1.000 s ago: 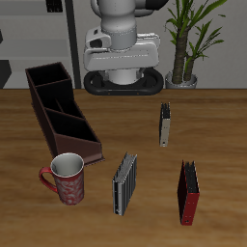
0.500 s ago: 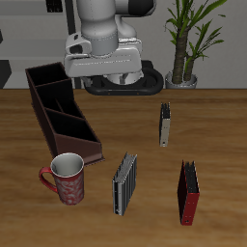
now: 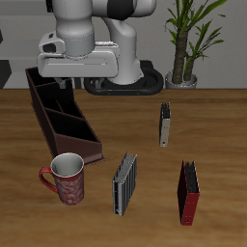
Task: Place the red mug into the right desk caddy's right compartment
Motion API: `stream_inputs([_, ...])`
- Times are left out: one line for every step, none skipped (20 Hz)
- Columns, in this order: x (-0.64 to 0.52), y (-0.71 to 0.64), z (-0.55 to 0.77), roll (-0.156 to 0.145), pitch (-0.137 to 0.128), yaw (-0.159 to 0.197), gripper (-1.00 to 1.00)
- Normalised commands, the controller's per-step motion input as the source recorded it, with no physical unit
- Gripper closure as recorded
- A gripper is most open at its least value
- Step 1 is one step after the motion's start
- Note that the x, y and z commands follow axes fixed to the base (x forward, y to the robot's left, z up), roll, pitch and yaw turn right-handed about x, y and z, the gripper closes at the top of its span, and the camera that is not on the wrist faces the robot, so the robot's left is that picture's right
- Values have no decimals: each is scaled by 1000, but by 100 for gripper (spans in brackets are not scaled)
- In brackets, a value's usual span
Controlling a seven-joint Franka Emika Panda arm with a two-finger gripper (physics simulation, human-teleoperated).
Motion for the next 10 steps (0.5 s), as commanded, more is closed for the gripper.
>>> stream_inputs([140,-459,48,-77,-28,-11,-100])
stream_inputs([142,-353,-8,-9,-16,-64,-100])
stream_inputs([107,-323,34,-39,-67,159,-100])
stream_inputs([108,-383,-7,11,-16,-72,-100])
stream_inputs([95,-305,9,-43,-28,-27,-100])
stream_inputs([94,-225,51,0,-80,106,-100])
stream_inputs([107,-235,42,-54,-56,34,-100])
stream_inputs([112,-188,-23,8,-18,-36,-100])
stream_inputs([176,-155,-58,-44,-27,30,-100])
stream_inputs([177,-127,-47,-8,-46,79,-100])
